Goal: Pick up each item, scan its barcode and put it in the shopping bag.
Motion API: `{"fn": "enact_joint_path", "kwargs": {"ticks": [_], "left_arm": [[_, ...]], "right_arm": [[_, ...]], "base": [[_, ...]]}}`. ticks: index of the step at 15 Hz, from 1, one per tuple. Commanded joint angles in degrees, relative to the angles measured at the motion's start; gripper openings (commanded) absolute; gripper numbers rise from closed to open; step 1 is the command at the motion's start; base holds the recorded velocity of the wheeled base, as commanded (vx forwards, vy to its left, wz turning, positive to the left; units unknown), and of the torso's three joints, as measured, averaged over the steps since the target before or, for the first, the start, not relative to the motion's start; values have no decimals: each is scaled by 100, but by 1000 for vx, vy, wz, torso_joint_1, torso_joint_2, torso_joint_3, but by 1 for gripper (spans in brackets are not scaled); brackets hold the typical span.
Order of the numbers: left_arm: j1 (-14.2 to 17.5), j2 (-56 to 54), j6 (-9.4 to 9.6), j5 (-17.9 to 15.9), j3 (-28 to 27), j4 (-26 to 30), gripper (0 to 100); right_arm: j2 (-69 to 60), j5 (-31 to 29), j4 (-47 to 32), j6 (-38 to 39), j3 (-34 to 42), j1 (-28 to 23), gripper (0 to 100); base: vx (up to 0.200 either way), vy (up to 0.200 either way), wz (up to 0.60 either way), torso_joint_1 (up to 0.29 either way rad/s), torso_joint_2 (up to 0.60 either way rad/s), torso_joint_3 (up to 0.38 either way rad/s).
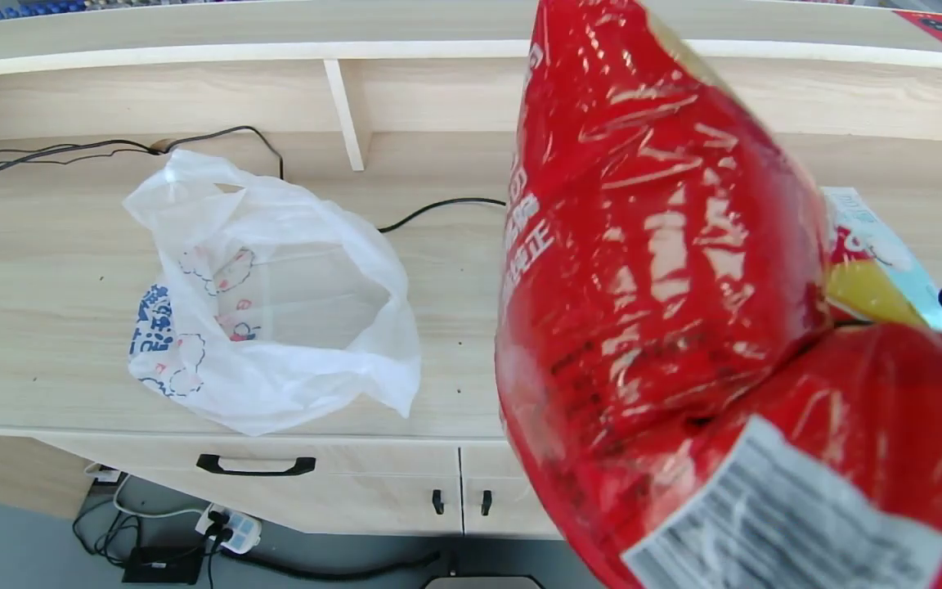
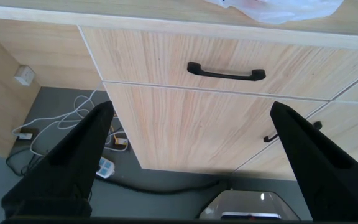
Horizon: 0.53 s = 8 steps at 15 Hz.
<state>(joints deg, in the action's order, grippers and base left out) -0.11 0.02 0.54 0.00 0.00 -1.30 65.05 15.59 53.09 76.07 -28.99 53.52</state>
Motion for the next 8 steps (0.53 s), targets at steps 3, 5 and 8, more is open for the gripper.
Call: {"fn": "enact_joint_path", "kwargs": {"ticks": [3, 5, 8], "left_arm": [[2, 6, 8, 0, 0, -1, 100], [2, 6, -1, 0, 0, -1, 100], [2, 6, -1, 0, 0, -1, 100]], "right_arm": [[421, 497, 1151, 417, 491, -272, 0], [772, 550, 1713, 532, 649, -447, 0], [1757, 1069, 3243, 1129, 693, -1063, 0]], "base": [[0, 0, 0, 0, 0, 0], [0, 0, 0, 0, 0, 0], [0, 0, 0, 0, 0, 0]]}}
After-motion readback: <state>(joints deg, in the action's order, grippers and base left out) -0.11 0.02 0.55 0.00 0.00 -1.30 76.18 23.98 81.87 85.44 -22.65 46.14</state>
